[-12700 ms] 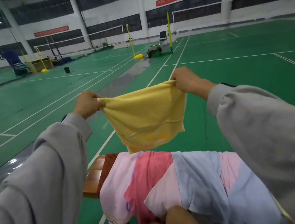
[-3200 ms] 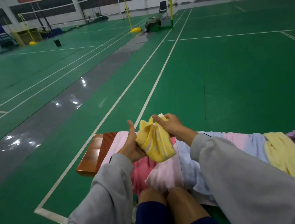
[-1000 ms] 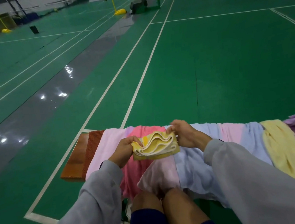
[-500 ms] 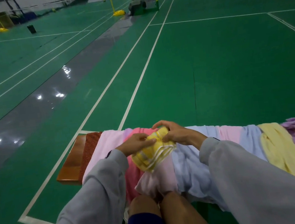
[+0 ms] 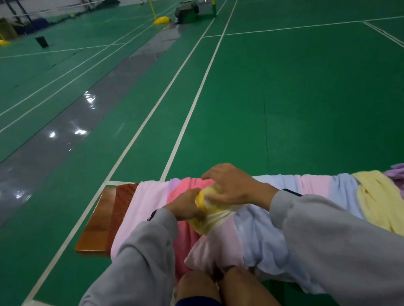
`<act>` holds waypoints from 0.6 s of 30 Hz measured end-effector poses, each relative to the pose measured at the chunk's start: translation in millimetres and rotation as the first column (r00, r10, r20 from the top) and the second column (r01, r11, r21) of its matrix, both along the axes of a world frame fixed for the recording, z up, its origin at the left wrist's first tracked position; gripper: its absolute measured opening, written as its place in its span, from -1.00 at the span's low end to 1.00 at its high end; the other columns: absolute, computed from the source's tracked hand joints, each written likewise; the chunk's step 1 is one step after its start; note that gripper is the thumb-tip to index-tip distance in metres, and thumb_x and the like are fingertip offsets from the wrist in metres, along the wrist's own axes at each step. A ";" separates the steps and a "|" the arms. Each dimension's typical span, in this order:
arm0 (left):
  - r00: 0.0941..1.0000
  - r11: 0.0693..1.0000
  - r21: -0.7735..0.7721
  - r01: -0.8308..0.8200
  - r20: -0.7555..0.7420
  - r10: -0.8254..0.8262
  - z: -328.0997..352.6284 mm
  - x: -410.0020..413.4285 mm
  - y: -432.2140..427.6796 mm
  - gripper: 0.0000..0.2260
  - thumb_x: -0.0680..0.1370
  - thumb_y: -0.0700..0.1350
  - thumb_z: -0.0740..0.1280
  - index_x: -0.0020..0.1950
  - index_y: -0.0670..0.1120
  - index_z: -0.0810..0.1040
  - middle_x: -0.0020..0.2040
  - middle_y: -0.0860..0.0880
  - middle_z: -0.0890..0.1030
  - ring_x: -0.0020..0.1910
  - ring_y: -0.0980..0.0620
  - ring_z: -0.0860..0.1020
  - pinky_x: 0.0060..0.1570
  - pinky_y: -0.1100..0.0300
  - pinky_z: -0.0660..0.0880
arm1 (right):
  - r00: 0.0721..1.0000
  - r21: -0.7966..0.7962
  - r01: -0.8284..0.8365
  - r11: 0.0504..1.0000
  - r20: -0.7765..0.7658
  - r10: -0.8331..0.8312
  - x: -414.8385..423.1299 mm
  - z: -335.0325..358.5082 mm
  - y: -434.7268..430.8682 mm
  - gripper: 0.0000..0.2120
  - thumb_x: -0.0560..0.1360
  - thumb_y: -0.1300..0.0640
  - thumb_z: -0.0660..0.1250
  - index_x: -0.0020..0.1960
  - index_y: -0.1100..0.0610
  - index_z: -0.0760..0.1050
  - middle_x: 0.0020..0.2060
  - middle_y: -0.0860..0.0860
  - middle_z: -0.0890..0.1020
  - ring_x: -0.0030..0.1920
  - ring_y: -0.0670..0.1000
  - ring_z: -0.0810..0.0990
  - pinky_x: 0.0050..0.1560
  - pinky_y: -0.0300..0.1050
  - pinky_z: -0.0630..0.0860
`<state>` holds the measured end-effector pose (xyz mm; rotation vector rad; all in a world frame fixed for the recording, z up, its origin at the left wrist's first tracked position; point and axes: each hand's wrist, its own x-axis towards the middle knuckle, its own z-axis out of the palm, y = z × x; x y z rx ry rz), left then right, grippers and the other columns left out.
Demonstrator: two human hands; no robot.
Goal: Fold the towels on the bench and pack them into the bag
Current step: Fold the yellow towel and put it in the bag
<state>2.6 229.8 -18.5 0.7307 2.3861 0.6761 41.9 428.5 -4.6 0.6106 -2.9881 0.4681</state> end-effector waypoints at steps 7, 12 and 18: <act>0.989 0.981 -0.173 0.087 -0.106 -0.106 4.8 -14.4 -9.4 -0.36 0.31 -0.08 0.65 0.34 -0.03 0.52 0.22 -0.04 0.62 0.17 -0.10 0.57 0.18 0.05 0.52 | 0.897 0.304 0.053 0.951 0.404 -0.179 -16.8 -5.0 0.9 -0.39 0.24 -0.23 0.58 0.19 -0.02 0.54 0.02 0.01 0.66 -0.03 0.15 0.63 0.01 0.02 0.60; 0.986 0.967 -0.219 0.131 -0.076 -0.151 23.6 -19.9 -7.4 -0.24 0.30 0.07 0.66 0.44 0.05 0.44 0.29 0.02 0.57 0.21 -0.03 0.54 0.25 0.08 0.50 | 0.870 0.260 0.052 0.964 0.463 -0.171 -25.6 -1.3 -8.0 -0.43 0.22 -0.13 0.61 0.16 0.00 0.57 -0.05 -0.03 0.62 -0.08 0.09 0.60 -0.08 -0.10 0.55; 0.995 0.987 -0.130 0.091 0.058 -0.084 21.5 -20.2 7.6 -0.42 0.34 0.06 0.64 0.31 0.03 0.57 0.19 0.01 0.64 0.12 -0.03 0.60 0.17 0.11 0.53 | 0.833 -0.007 0.069 0.998 0.551 -0.054 -26.9 15.9 -12.1 -0.46 0.22 -0.13 0.67 0.10 0.04 0.61 -0.07 0.01 0.69 -0.10 0.07 0.67 -0.06 -0.02 0.64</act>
